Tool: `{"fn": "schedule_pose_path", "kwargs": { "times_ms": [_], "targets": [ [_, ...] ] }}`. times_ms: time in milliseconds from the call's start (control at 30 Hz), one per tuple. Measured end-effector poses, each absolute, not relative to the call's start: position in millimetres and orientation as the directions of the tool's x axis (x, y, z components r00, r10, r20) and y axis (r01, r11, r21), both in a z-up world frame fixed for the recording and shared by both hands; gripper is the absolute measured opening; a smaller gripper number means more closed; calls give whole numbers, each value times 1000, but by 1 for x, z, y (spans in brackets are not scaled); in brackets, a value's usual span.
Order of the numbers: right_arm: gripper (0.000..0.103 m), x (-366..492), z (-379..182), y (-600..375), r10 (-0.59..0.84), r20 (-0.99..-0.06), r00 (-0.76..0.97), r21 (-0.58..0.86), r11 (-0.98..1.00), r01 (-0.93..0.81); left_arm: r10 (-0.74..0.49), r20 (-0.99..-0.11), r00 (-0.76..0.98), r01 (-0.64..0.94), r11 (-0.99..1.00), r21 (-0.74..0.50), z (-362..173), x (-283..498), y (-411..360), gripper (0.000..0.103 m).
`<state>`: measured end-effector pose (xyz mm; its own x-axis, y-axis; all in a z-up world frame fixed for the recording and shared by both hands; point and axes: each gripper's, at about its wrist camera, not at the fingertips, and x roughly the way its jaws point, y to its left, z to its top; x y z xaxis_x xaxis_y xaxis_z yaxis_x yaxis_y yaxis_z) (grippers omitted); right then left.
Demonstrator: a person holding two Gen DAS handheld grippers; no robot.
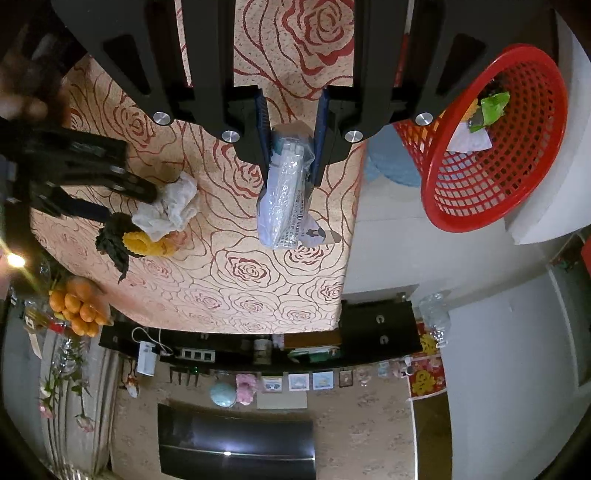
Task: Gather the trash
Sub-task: 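Grasp the white mesh net with the right gripper while the left holds the wrapper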
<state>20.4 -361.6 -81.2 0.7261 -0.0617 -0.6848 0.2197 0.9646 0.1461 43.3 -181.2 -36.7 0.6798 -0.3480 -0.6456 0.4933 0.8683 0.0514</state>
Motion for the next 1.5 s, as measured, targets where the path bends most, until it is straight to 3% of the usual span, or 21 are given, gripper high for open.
{"fn": "schedule_pose_path", "kwargs": {
  "times_ms": [400, 467, 567, 733, 1400, 1500],
  "targets": [
    [87, 79, -94, -349, -91, -723, 684, 90, 970, 224, -341, -655, 675, 490, 870, 53, -39, 45, -185, 19],
    [72, 80, -97, -351, -78, -730, 679, 106, 968, 226, -338, -656, 675, 491, 869, 58, -40, 45, -187, 19],
    [60, 78, -99, -353, -67, -735, 675, 109, 970, 216, -337, -659, 673, 493, 868, 59, -41, 46, -188, 19],
    [52, 67, -98, -349, -63, -728, 682, 100, 975, 197, -340, -657, 673, 496, 866, 59, -41, 47, -189, 19],
    [52, -17, -90, -340, -31, -730, 683, 139, 971, 192, -353, -639, 684, 494, 868, 49, -34, 39, -176, 19],
    [55, -24, -96, -341, -31, -738, 675, 139, 971, 196, -352, -637, 686, 490, 871, 47, -33, 38, -175, 19]
  ]
}}
